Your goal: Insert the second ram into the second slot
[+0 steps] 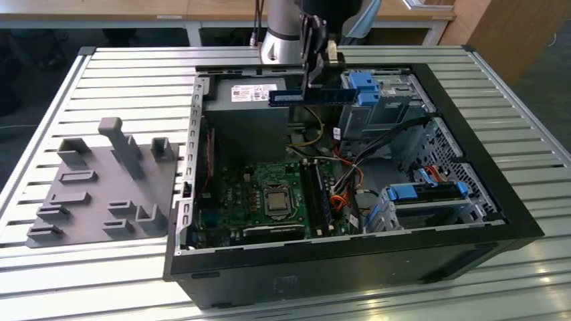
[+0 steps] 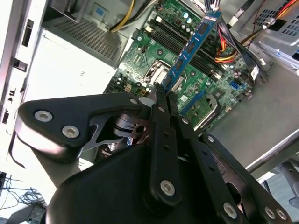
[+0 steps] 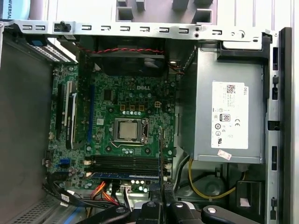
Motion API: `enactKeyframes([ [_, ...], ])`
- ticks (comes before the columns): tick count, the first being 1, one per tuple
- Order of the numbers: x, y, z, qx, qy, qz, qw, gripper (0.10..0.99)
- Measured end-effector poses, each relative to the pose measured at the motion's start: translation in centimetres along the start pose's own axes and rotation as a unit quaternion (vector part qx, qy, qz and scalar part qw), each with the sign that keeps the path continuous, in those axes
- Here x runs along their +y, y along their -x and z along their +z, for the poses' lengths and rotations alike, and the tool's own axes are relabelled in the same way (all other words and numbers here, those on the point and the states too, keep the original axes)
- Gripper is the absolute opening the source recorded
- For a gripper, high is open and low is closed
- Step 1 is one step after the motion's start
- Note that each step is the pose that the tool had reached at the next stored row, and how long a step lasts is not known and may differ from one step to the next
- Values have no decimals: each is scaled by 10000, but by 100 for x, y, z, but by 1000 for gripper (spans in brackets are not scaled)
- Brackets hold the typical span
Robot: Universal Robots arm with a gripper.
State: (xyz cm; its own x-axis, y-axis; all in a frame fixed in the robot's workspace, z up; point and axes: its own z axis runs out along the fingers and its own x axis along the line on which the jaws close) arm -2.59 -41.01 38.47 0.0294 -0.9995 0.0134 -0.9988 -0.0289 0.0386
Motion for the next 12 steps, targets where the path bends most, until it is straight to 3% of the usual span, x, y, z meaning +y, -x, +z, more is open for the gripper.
enactKeyframes([
  [12, 2, -74, 0, 113, 4, 4, 9999, 137],
])
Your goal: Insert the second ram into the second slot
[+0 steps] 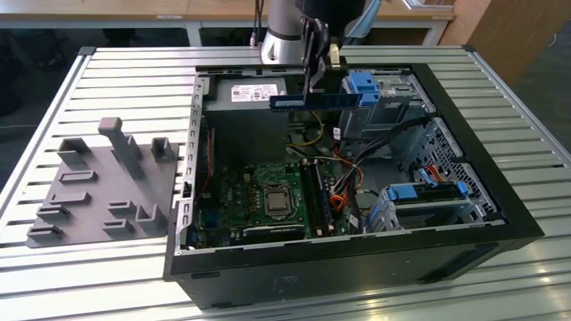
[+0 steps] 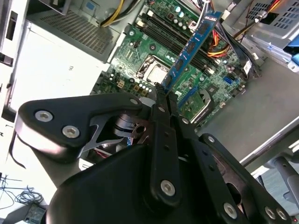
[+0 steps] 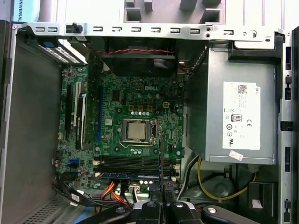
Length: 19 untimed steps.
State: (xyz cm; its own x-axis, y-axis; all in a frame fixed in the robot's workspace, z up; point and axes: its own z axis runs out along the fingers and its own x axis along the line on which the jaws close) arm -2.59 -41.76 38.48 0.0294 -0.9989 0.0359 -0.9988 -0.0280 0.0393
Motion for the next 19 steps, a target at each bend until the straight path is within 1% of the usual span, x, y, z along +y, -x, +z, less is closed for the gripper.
enactKeyframes([
  [5, 1, -29, 2, 45, 1, 2, 10000, 137],
  [8, 1, -39, 2, 84, 3, 3, 10000, 137],
  [11, 0, -40, 6, 99, 4, 35, 9999, 137],
  [15, 1, -40, 12, 105, 17, 305, 9995, 137],
  [19, 0, -40, 18, 119, 32, 624, 9980, 137],
])
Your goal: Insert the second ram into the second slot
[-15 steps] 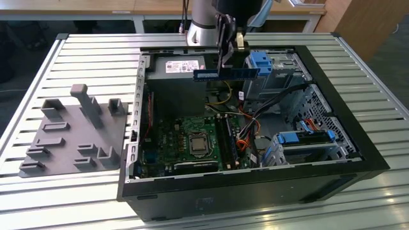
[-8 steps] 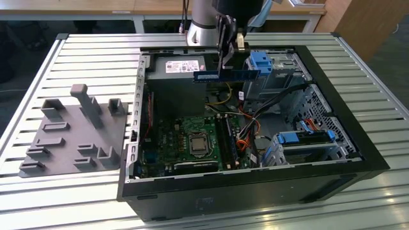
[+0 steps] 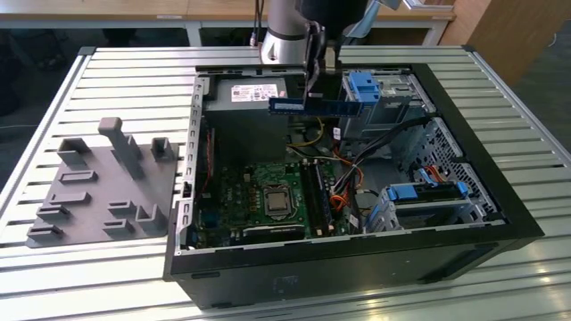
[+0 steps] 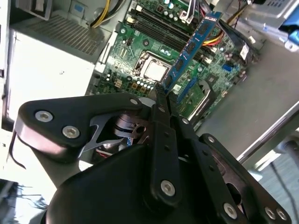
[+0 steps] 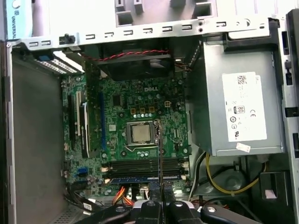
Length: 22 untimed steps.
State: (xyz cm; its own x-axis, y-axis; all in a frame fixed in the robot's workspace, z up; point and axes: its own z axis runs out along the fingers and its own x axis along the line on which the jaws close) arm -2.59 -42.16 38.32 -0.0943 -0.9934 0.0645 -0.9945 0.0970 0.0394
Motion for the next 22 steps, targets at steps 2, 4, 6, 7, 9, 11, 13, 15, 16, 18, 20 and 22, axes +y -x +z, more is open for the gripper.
enactKeyframes([
  [2, 0, 0, 4, 4, 9, 161, 9999, 137],
  [4, 0, 0, 8, 11, 18, 321, 9995, 137],
  [6, 0, 1, 13, 20, 25, 470, 9989, 137],
  [7, 0, 1, 15, 24, 29, 545, 9985, 137],
  [9, -1, 1, 21, 29, 37, 701, 9975, 137],
  [11, -1, 2, 30, 31, 47, 858, 9963, 137],
  [13, -2, 3, 45, 29, 58, 1028, 9947, 137],
  [15, -2, 4, 58, 29, 67, 1186, 9929, 137],
  [16, -2, 4, 65, 29, 72, 1264, 9919, 137],
  [18, -3, 5, 80, 28, 81, 1424, 9898, 137],
  [20, -4, 6, 93, 26, 90, 1596, 9871, 137],
  [22, -4, 7, 106, 22, 98, 1766, 9842, 137],
])
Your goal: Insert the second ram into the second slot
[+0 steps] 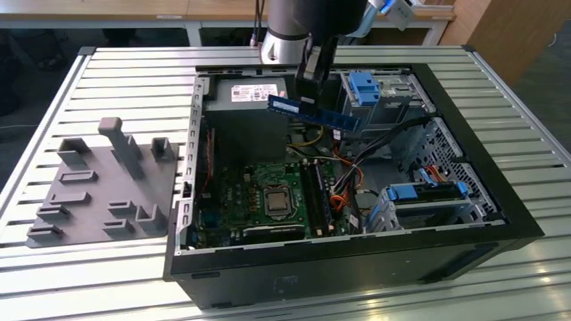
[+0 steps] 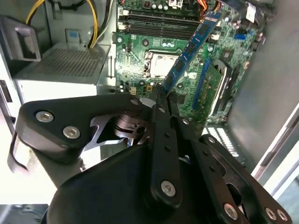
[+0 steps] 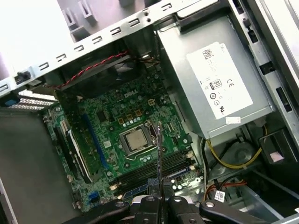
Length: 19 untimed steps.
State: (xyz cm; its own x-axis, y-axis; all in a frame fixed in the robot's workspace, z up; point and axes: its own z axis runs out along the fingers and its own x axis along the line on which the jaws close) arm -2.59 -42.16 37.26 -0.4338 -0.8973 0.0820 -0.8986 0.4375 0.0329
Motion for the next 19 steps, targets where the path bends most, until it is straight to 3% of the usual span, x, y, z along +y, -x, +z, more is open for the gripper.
enactKeyframes([
  [8, -6, -4, 45, -14, 39, 611, 9981, 137],
  [16, -118, -232, 82, -16, 43, 647, 9979, 137],
  [19, -126, -246, 101, -22, 54, 786, 9969, 137],
])
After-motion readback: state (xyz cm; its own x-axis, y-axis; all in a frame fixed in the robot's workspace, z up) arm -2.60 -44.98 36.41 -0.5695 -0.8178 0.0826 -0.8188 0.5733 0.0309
